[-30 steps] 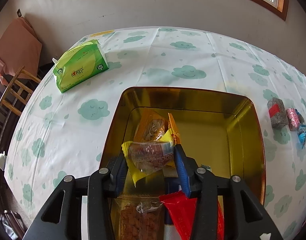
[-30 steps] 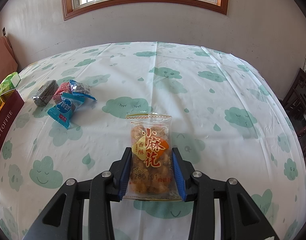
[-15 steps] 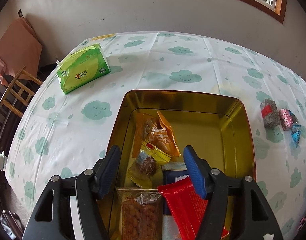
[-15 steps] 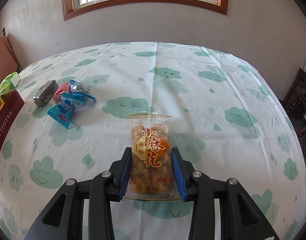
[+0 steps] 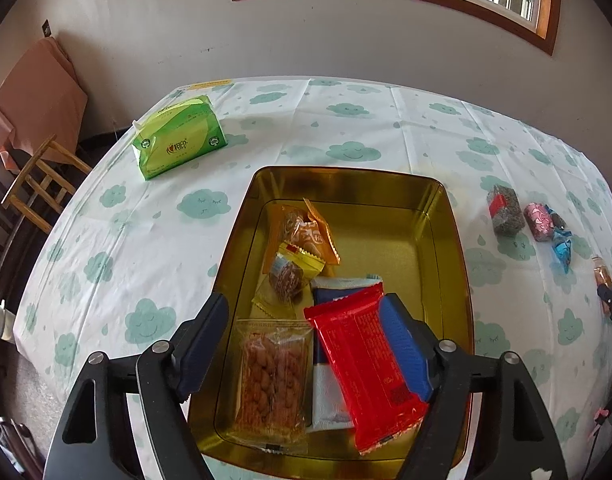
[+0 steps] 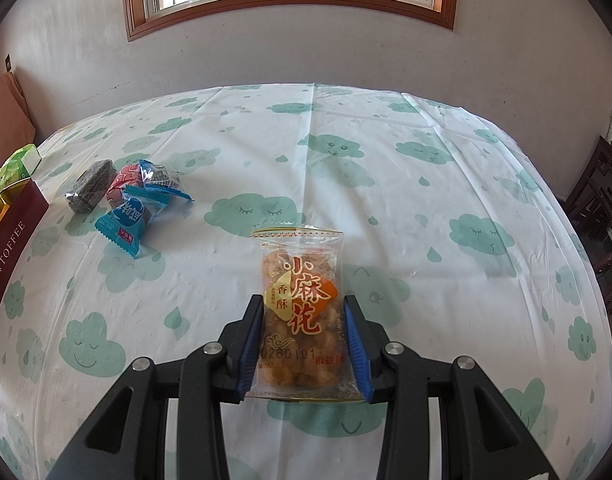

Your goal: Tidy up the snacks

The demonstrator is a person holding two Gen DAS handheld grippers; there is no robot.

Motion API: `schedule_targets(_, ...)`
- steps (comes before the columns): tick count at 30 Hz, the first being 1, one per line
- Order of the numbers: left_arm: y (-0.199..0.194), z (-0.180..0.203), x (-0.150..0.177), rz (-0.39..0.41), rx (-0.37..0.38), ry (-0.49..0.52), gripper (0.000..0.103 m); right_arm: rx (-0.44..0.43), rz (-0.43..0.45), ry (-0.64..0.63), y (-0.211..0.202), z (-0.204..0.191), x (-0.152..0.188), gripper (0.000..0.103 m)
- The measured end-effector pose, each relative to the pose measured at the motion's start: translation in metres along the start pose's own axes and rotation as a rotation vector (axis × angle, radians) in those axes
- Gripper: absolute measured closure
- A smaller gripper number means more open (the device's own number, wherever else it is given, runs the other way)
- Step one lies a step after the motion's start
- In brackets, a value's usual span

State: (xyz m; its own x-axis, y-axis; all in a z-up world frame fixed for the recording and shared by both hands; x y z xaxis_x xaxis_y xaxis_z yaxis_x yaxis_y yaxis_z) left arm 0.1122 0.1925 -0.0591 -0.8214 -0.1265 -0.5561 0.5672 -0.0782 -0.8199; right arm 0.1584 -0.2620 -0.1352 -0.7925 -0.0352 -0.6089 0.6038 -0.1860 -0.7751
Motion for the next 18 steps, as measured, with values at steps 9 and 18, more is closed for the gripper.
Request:
schedule_targets(9,-0.012,-0.007,0.019,0.002,0.020,-0.041,0.025,-0.002,-0.096,-0.019,0.005,0.000,-0.003,0.063)
schedule_targets(18,-0.019,-0.013,0.029,0.005,0.008,-0.055,0.023,0.019,-0.204,-0.042,0.010,-0.002,-0.007,0.063)
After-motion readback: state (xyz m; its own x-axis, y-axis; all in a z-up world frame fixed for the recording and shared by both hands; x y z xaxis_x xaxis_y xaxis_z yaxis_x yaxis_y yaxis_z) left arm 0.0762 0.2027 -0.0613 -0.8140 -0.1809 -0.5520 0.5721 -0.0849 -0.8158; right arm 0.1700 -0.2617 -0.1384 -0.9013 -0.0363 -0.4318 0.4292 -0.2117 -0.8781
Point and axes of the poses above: each gripper's, at about its wrist camera, not at the fingertips, and y roughly the way its jaws point, z to its right, x to its underside, the point moved 8 cm from there along y, roughly the way its jaws point, and after that the axes turned 13 degrees about x, right-handed, at the moved point
